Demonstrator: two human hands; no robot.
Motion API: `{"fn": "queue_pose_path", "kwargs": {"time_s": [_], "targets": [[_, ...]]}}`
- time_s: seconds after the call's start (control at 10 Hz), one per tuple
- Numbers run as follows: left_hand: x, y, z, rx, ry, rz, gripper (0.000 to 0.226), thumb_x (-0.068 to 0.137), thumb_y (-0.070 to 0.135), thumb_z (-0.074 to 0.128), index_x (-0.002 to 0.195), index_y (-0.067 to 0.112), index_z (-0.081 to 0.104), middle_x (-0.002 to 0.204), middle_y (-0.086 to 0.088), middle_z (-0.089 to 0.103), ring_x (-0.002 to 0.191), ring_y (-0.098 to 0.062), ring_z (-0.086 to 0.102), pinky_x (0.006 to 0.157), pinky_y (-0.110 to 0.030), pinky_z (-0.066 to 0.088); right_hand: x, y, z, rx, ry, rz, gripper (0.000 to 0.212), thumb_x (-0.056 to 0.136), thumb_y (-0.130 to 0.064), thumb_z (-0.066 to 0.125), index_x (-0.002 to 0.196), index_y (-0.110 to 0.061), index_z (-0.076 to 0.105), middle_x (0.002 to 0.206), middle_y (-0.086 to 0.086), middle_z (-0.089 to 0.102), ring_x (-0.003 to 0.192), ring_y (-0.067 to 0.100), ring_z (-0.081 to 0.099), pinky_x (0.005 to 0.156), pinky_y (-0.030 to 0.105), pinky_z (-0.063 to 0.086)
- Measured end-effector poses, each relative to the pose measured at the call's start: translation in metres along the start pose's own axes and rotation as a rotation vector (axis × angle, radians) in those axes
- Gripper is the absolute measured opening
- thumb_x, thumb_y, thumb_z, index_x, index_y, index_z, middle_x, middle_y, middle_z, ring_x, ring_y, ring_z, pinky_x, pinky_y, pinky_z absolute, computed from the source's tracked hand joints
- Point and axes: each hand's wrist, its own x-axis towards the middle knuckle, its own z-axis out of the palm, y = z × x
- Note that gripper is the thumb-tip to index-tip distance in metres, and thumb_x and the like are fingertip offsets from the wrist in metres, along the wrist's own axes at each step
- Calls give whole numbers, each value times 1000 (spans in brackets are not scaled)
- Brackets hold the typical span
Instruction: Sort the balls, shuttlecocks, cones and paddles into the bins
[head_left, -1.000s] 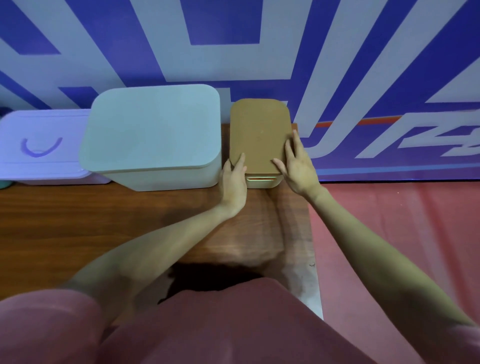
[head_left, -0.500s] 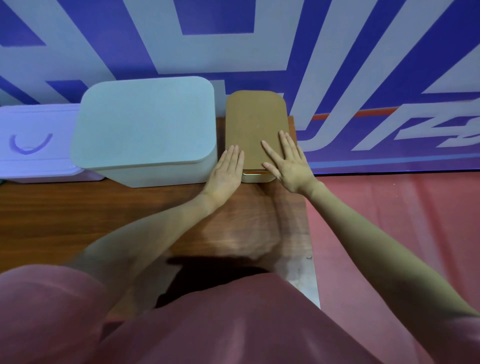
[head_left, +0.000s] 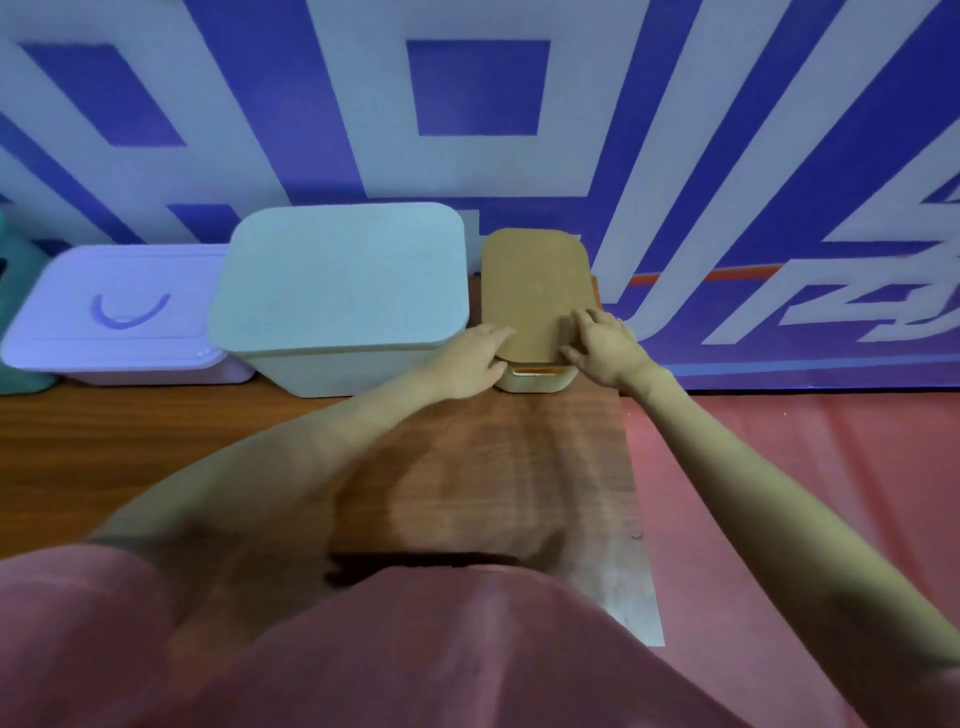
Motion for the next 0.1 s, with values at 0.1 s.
{"fn": "queue_pose_path", "kwargs": {"time_s": [0.1], "targets": [[-24,-7,-32,-112,124,32,43,95,16,52,137,9,46,138,-9,49,127,-21,46,104,-27,34,-17,-16,-19,59,10,68,52,93,-25,55,136,-1,38,134,22,44,125,38,41,103,43,36]]}}
